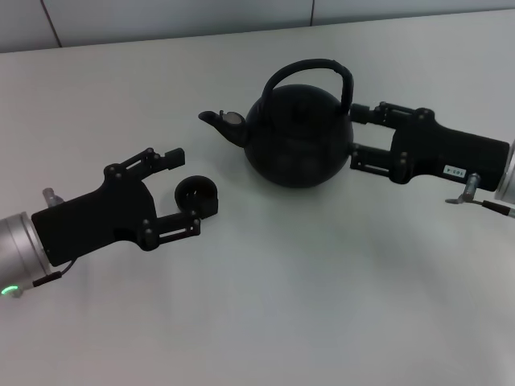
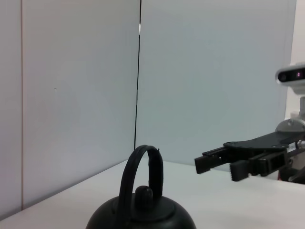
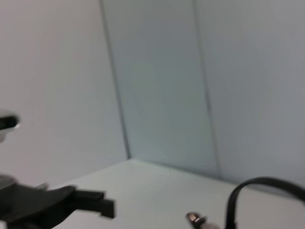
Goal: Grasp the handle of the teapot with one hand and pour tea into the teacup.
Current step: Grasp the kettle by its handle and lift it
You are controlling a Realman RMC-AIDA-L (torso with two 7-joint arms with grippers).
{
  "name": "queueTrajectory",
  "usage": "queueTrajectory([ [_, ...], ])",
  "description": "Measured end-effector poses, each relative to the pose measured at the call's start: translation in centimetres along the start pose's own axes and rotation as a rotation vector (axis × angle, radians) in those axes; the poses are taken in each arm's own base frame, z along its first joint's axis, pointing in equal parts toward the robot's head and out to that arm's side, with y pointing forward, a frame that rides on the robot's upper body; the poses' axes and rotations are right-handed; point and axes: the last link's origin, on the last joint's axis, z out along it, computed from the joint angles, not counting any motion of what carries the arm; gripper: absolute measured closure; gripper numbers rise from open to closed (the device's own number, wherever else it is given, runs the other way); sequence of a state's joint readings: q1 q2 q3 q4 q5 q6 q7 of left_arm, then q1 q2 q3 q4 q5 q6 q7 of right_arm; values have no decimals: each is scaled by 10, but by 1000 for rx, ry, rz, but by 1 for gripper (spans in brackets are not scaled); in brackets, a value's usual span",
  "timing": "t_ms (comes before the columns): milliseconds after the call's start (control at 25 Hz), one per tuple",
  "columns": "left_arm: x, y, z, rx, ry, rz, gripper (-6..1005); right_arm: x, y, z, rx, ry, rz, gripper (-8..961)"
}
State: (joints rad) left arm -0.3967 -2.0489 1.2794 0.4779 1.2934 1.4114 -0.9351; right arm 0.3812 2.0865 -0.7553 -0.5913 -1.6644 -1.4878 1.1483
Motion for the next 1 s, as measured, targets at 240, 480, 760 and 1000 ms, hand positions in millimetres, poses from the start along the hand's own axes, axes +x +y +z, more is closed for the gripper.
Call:
queueTrajectory([
  [240,7,-1,-5,-24,26,-14,131,12,-8,-5,95,17,20,275],
  [480,22,-2,-15,-45,109,-31,132,17,-13,-9,172,-15,5,275],
  [760,28,-5,-27,-62,121,-85,131,20,-20,-19,270,-49,-9,274],
  [1000,25,-2,-37,-111,71,-101,132,25,-29,-11,311,-6,3,275],
])
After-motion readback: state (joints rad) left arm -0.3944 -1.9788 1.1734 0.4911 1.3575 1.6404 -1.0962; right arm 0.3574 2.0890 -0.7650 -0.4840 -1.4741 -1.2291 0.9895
